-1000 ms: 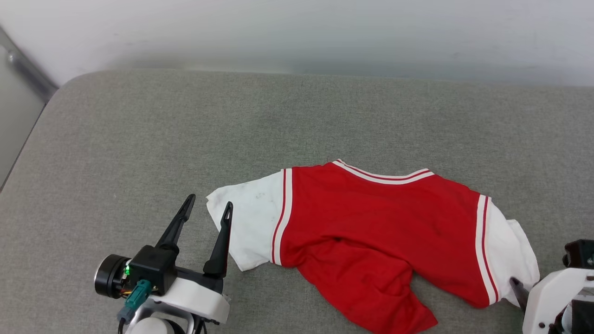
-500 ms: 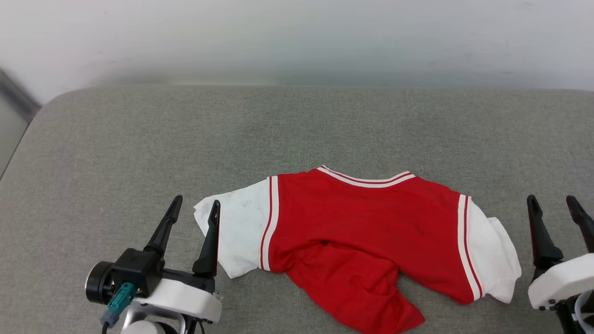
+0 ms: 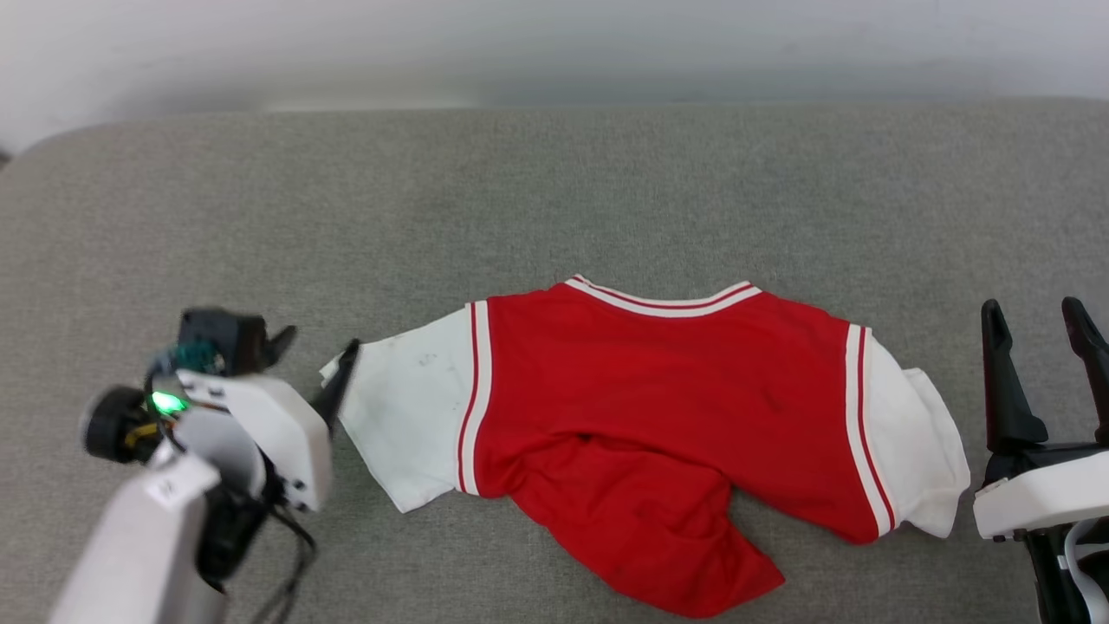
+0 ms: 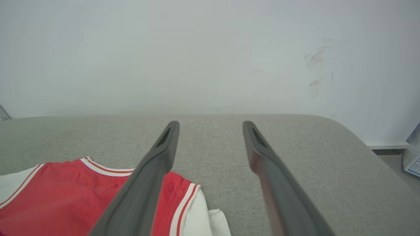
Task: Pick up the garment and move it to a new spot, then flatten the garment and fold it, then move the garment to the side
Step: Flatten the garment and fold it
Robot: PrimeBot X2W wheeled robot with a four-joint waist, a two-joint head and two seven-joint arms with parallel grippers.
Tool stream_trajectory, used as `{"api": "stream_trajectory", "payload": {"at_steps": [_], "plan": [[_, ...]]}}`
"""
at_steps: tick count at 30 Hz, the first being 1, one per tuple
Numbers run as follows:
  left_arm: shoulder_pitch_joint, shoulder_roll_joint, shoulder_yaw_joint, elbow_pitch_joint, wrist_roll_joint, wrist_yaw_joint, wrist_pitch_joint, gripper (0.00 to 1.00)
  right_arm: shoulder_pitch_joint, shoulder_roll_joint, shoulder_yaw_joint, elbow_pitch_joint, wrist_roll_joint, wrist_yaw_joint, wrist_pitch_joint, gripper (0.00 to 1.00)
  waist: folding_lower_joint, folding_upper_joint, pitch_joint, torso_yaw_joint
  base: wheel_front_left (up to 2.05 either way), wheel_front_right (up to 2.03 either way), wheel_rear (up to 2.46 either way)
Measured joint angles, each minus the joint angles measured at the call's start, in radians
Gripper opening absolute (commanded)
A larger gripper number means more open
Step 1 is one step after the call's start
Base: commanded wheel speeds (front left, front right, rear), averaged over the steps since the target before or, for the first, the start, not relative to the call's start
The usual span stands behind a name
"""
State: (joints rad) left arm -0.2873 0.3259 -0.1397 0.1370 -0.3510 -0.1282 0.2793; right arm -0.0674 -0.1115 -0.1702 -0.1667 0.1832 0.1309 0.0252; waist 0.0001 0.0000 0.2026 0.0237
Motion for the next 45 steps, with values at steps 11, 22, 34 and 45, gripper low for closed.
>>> {"api": "stream_trajectory", "payload": {"at_steps": [11,22,34,45], "plan": [[-0.14,0.28,-0.184,-0.013,-0.31,-0.001,0.499,1.0,-0.028,0.036,0.028,0.005,-0.009,0.0,-0.023,1.0,0.0,0.0,0.093,-0.059,0.0,0.0,0.0],[-0.177,0.323,-0.2,0.064,-0.292,0.0,0.482,1.0,-0.042,0.047,0.029,0.013,-0.021,0.0,-0.027,1.0,-0.0001,0.0,0.149,-0.092,0.0,0.0,0.0],[-0.234,0.322,-0.264,0.108,-0.405,0.001,0.571,0.0,-0.056,0.046,0.028,0.011,-0.039,0.0,-0.007,1.0,-0.0001,0.0,0.172,-0.093,0.0,0.0,0.0],[-0.168,0.332,-0.227,0.066,-0.368,0.028,0.379,0.0,-0.042,-0.091,0.055,0.052,0.01,0.0,0.293,1.0,0.0,0.0,0.111,-0.05,0.0,0.0,0.0]]}}
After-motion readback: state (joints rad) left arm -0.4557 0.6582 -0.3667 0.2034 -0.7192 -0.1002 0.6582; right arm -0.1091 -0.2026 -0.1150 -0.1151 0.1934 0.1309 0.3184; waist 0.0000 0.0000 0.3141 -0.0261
